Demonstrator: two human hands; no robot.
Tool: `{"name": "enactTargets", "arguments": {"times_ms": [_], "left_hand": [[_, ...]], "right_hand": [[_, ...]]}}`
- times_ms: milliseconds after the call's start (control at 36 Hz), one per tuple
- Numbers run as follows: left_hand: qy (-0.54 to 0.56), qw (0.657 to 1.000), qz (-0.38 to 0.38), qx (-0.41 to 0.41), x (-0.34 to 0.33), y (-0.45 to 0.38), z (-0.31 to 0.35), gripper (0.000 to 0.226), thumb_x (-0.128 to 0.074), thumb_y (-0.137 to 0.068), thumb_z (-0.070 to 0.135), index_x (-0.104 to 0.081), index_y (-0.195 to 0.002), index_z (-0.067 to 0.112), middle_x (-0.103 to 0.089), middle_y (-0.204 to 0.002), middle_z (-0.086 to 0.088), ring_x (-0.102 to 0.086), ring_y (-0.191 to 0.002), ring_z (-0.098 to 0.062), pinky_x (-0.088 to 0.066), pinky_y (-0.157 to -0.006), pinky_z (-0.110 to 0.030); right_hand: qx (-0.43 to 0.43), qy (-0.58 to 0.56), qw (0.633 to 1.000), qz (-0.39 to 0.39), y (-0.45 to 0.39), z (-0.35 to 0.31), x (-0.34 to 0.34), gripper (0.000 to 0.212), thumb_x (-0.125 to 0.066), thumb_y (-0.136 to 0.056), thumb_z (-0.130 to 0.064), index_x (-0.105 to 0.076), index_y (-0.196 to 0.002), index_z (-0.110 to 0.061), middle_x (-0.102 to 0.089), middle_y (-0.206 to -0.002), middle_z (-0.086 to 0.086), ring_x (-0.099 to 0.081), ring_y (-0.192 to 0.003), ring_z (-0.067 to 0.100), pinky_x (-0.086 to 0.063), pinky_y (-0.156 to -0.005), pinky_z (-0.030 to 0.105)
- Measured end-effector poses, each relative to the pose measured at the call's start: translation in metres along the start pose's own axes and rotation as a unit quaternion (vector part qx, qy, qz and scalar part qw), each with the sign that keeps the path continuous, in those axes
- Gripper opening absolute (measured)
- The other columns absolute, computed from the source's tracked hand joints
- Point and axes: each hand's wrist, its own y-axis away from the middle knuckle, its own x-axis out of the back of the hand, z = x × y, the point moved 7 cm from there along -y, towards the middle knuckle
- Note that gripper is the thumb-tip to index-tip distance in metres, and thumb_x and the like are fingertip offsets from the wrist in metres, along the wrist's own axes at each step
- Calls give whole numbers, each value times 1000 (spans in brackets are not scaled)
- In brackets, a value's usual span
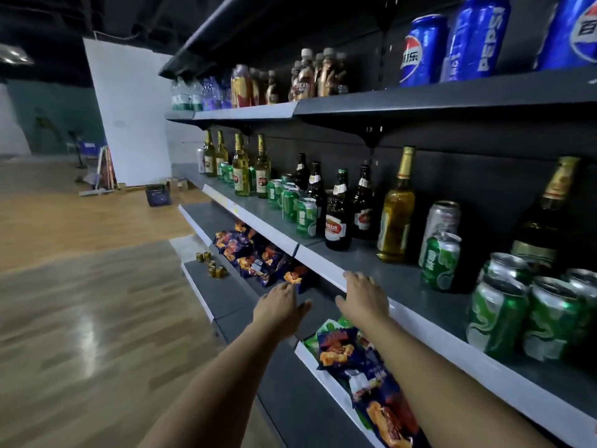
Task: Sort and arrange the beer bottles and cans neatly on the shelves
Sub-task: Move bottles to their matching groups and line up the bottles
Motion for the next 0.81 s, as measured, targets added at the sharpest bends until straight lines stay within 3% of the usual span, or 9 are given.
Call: {"name": "enactTargets", "arguments": {"times_ms": [250,556,694,806], "left_hand": [[50,996,-13,-73,19,-118,-50,59,-42,-98,51,-41,-142,12,-40,-149,-5,-40,-135,-24,-38,-105,-37],[91,985,4,-147,19,-218,-53,55,-47,-97,48,-40,-139,12,-42,-142,-8,-40,-130,-26,-38,-100,-37],[125,983,48,-122,28,-254,-55,60,-59,-92,43,-37,-140,14,-41,-140,-8,-40,-128,-28,-38,-102,-37],[200,975,50,-86,27,-277,-57,76,-65,-90,39,-24,-148,14,-32,-148,-9,-35,-135,-30,-37,-106,-40]], "right_hand": [[-123,-13,991,53,-93,-21,3,53,-52,-96,-39,-34,-141,-18,-42,-144,6,-39,-132,28,-39,-100,38],[-250,-108,953,134,-169,-11,3,92,-68,-81,-53,-17,-148,-16,-49,-138,14,-48,-125,34,-45,-91,40],[-264,-122,940,176,-196,-9,2,104,-70,-78,-58,-9,-151,-17,-48,-140,10,-49,-123,33,-46,-84,39],[-283,-142,925,208,-209,-6,0,109,-70,-76,-60,-3,-153,-18,-46,-142,8,-50,-124,32,-47,-82,39]]}}
